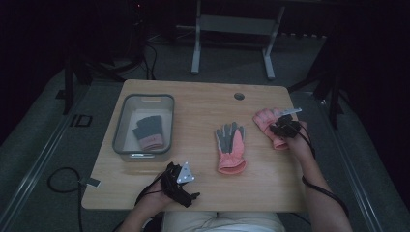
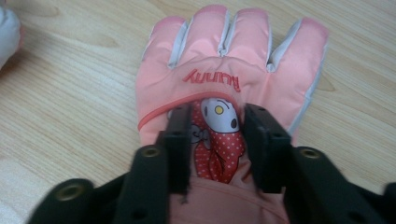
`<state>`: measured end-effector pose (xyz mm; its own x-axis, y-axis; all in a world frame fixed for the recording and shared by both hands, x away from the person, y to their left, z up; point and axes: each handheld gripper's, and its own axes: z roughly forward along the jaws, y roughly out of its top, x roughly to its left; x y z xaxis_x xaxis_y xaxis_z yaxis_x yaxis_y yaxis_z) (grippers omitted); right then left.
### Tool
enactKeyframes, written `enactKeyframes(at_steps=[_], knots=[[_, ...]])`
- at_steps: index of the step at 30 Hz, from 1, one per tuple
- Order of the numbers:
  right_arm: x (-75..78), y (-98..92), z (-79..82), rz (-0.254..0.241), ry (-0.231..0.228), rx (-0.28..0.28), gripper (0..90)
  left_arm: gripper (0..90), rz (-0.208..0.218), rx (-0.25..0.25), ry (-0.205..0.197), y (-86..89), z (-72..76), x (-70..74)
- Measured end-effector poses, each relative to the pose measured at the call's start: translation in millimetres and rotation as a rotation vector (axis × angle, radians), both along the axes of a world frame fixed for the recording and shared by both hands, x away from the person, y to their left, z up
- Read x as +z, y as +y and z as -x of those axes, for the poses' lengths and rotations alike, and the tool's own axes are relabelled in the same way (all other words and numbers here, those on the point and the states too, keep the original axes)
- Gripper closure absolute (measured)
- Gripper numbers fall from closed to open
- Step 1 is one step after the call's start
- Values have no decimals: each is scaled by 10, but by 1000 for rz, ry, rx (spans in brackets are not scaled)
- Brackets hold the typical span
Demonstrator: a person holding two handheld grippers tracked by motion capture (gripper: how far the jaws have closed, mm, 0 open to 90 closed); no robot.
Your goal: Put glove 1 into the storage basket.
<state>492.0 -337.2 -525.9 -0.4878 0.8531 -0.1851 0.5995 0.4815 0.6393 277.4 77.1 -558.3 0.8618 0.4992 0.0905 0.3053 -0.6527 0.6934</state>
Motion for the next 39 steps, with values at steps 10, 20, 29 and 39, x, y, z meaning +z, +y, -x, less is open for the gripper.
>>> enactKeyframes(at_steps=[10, 20, 29, 39], knots=[[232, 33, 87, -80, 6, -122, 855, 18, -6, 1, -1, 12, -1, -1], [740, 99, 495, -236, -60, -173, 856, 18, 2, 3, -4, 34, 7, 5], [799, 248, 918, -228, -69, -271, 856, 18, -2, 0, -7, 29, 12, 3], [681, 178, 1268, -251, -70, -351, 857, 18, -2, -7, -9, 6, 20, 7]])
